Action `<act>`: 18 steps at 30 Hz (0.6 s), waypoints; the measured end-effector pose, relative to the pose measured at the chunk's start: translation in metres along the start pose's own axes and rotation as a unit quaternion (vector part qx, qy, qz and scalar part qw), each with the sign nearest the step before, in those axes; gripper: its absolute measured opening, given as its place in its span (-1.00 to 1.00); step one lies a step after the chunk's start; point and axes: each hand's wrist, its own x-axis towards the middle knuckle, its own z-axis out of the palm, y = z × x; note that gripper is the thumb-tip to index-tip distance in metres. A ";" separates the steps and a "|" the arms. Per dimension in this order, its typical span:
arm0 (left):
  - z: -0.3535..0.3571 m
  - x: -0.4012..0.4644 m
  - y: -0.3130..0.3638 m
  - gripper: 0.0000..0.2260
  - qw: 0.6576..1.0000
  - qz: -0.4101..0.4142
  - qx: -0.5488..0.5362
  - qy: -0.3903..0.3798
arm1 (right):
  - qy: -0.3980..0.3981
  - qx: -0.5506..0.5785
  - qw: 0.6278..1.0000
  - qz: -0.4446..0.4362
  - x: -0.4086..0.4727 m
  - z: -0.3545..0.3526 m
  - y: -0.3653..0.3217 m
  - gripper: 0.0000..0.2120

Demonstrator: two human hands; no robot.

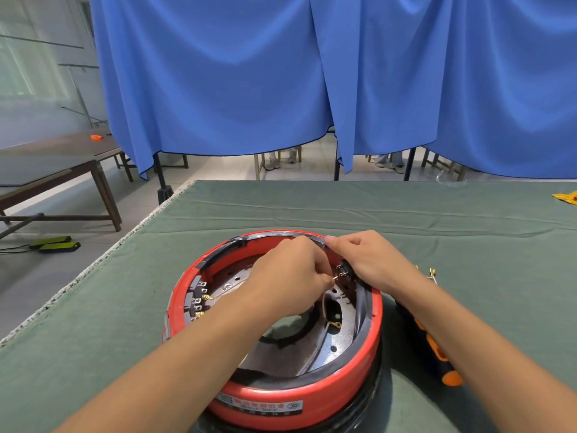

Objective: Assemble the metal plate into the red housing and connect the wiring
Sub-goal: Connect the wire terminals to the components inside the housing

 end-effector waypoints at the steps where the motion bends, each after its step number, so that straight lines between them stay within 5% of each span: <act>1: 0.001 0.000 0.000 -0.87 1.000 0.000 -0.001 0.002 | 0.000 0.004 1.000 0.001 0.000 0.000 0.000 -0.52; 18: 0.007 0.004 0.001 -0.87 0.999 0.013 0.009 0.036 | -0.014 0.026 1.000 -0.005 0.002 0.001 0.004 -0.53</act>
